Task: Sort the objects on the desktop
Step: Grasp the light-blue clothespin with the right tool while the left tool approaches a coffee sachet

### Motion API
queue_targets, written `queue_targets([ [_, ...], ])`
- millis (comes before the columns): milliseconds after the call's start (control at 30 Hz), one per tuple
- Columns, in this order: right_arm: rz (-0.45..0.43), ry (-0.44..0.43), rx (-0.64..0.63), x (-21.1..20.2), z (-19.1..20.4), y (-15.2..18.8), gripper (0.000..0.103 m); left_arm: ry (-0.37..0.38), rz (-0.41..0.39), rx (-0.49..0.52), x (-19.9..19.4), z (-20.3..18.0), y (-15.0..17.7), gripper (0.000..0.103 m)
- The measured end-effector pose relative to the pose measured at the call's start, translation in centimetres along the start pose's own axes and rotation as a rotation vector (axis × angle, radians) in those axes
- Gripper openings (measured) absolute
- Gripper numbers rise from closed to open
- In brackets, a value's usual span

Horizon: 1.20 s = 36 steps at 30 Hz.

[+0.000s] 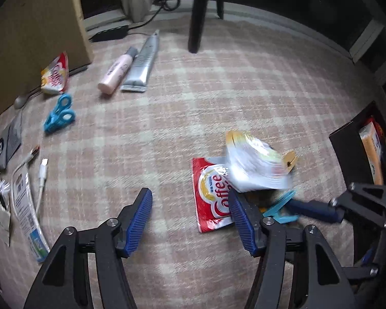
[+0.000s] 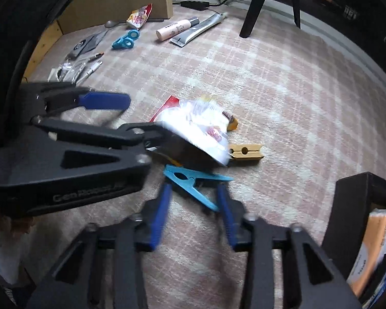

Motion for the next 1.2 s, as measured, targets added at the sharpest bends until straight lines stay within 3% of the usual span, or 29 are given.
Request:
queue_targets([
  [233, 0.002, 0.006, 0.072, -0.4, -2.0, -0.1, 0.011, -0.019, 0.004, 0.034, 0.7, -0.8, -1.9, 0.066],
  [433, 0.003, 0.002, 0.112, -1.0, -3.3, 0.3, 0.005, 0.002, -0.005, 0.046, 0.4, -1.3, -2.8, 0.024],
  [500, 0.004, 0.004, 0.123, -1.1, -3.8, 0.5, 0.005, 0.007, -0.006, 0.043, 0.3, -1.5, -2.9, 0.021],
  [533, 0.003, 0.006, 0.130, -1.1, -3.9, 0.4, 0.005, 0.026, -0.009, 0.037, 0.2, -1.6, -2.9, 0.024],
  [633, -0.004, -0.006, 0.156, -1.4, -4.7, 0.5, 0.005, 0.066, -0.012, -0.002, -0.5, -1.5, -2.8, 0.053],
  [767, -0.007, -0.005, 0.182, -1.4, -5.1, 0.3, 0.005, 0.048, -0.036, 0.014, -1.4, -2.4, -3.5, 0.071],
  [900, -0.013, 0.003, 0.212, -1.7, -5.3, 0.6, 0.005, -0.034, 0.012, 0.063, 0.2, -3.8, -4.2, 0.076],
  [967, -0.009, 0.003, 0.212, -1.6, -5.3, 0.7, 0.005, -0.027, 0.006, 0.033, 0.7, -3.2, -4.6, 0.085],
  [1133, -0.008, 0.000, 0.225, -1.5, -5.8, 1.0, 0.005, -0.063, 0.014, 0.030, 0.9, -1.8, -4.7, 0.084],
  [1200, -0.012, -0.003, 0.231, -1.5, -6.0, 1.0, 0.005, -0.096, 0.026, 0.052, 0.6, -0.4, -2.4, 0.084],
])
Point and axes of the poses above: each gripper's, at about its wrist camera, not at the fingertips, and x roughly the way its jaws point, z to its left, y to its underside, the point moved 1 cm from there along x, roughly the way its jaws point, and after that the axes turned 13 degrees about x, right-handed, at the moved point
